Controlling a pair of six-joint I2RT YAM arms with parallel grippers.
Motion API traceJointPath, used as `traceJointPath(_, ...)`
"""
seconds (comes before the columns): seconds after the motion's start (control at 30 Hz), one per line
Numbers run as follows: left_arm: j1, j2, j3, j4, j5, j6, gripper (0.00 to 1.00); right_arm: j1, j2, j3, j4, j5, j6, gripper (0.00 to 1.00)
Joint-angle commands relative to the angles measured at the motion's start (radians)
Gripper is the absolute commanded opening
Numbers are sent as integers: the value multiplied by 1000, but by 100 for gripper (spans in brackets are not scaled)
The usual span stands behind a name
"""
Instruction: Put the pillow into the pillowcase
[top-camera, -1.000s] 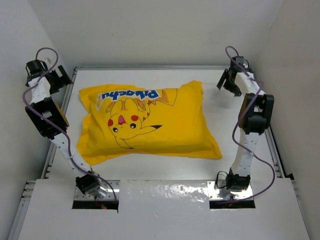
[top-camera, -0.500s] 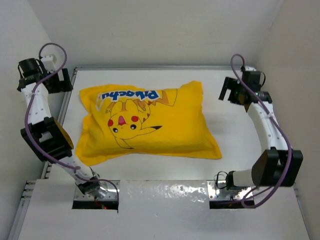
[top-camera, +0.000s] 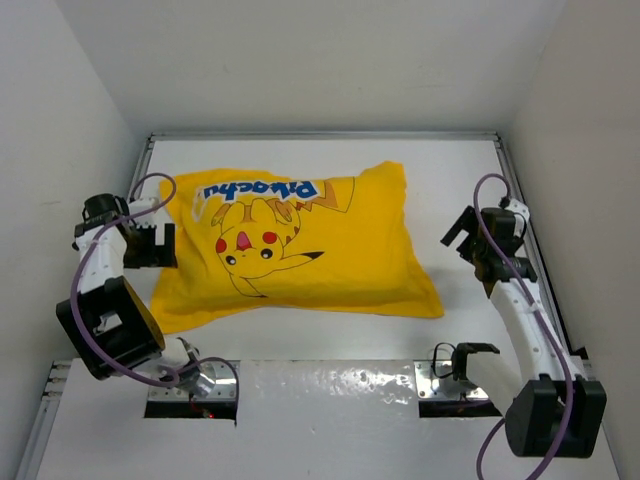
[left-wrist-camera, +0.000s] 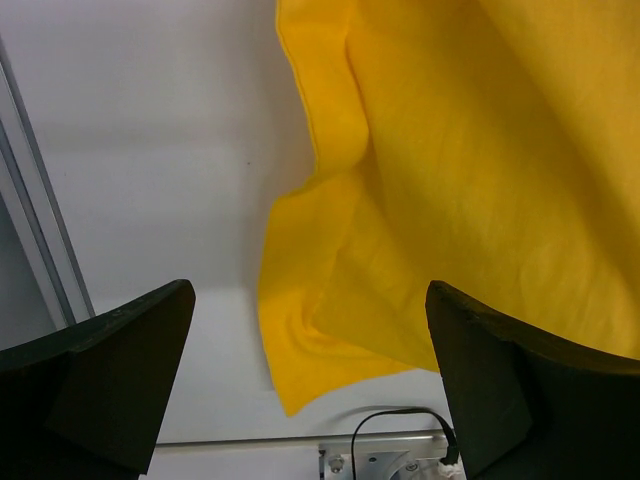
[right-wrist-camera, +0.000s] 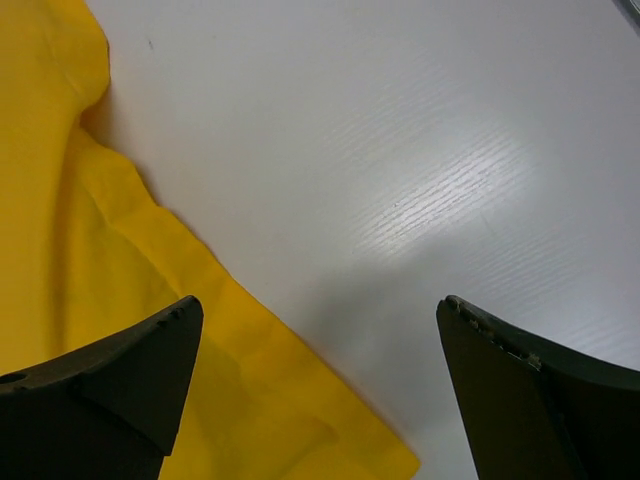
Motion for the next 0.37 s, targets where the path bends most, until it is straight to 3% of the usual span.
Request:
traceJointPath(0.0,0,-59,10,27,18,6,100,-2,-56,-34,79,69,137,99)
traceJointPath(0.33,0,-119,-25,20,26,12,100,-2,-99,-93,97,18,148,99)
